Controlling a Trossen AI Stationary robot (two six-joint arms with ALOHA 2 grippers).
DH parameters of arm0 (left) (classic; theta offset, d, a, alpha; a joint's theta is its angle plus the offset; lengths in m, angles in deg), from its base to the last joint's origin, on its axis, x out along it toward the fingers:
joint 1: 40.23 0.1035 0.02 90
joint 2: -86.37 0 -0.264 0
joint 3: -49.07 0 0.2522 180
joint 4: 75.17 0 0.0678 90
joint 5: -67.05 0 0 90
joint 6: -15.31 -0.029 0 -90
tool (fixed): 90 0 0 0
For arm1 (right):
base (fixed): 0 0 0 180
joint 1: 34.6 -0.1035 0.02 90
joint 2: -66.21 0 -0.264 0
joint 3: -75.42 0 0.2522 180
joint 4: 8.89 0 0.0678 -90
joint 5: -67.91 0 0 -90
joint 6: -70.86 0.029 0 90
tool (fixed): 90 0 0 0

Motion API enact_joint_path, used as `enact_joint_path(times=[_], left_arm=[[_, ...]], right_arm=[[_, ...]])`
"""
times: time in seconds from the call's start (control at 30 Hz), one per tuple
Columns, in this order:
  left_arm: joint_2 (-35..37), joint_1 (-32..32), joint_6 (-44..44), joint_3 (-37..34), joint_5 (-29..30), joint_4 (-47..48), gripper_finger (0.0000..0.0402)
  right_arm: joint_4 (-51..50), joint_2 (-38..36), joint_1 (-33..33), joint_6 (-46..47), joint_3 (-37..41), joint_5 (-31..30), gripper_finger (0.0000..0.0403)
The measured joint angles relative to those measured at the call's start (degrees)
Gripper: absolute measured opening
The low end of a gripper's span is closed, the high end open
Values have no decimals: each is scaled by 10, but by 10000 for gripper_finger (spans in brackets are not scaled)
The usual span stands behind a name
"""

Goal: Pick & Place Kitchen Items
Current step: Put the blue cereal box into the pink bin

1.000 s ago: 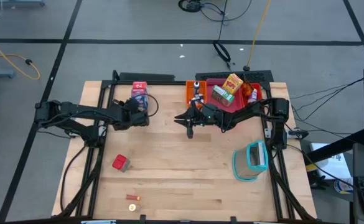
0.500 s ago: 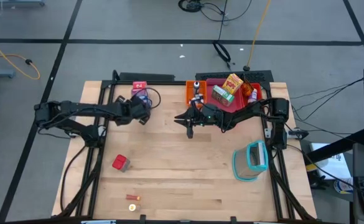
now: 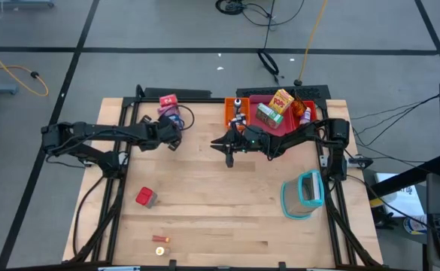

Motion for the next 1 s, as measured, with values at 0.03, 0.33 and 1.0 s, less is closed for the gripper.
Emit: enact_joint_path(times=[0.03, 0.33, 1.0], left_arm=[[0, -3, 0, 0, 0, 0, 2], [0, -51, 14, 2, -6, 3, 1], [0, -191, -11, 102, -12, 6, 0]], right_arm=[[0, 0, 0, 0, 0, 0, 70], [-4, 0, 0, 0, 0, 0, 70], [22, 0, -4, -12, 0, 16, 121]])
